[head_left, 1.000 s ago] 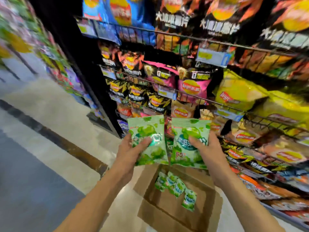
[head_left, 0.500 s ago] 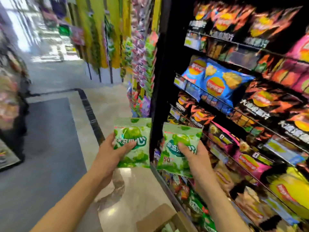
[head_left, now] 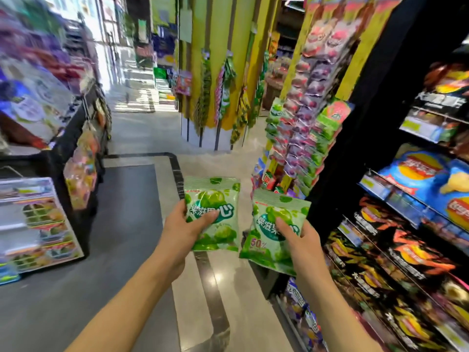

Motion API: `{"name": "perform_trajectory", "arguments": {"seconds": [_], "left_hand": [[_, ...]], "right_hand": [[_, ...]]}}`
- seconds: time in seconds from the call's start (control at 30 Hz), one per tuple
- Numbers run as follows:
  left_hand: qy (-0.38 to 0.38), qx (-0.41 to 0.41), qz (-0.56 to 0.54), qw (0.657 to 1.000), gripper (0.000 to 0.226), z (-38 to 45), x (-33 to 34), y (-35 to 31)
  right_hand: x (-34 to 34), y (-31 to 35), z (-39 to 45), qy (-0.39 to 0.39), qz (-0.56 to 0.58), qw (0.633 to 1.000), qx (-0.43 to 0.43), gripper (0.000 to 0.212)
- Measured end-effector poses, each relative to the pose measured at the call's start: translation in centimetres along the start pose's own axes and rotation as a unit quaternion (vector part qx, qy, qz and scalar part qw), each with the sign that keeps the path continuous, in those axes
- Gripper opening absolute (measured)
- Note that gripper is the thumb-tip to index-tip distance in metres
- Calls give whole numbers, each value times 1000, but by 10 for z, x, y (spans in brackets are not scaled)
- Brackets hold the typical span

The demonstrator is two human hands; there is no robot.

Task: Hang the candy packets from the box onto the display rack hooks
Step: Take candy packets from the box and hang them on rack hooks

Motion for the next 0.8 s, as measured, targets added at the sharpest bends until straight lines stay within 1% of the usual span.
{"name": "perform_trajectory", "arguments": {"seconds": [0.2,0.37,0.6,0.73,0.8], "left_hand": [[-13,-4,6,1000,39,72,-48,-16],[-26,-11,21,999,36,145,-77,-14],[-21,-18,50,998,36,288,-90,-20],[-13,-16,61,998,39,375,-84,-33],[-9,-14,61,998,40,417,-81,-39]], "right_hand": [[72,-6,69,18,7,1000,1,26],[118,-19,141,36,18,999,1,20],[179,-37,281,51,10,999,-15,28],[205,-34,369,60,23,998,-19,13],[215,-30,410,58,27,998,-22,14]]}}
Point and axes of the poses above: each hand's wrist, its own z-axis towards the middle knuckle, its own x-axis out of the palm, y = z × x, the point moved 2 cm from there along z, towards the middle knuckle, and after that the axes turned 5 degrees about z, right-handed, at the moved point
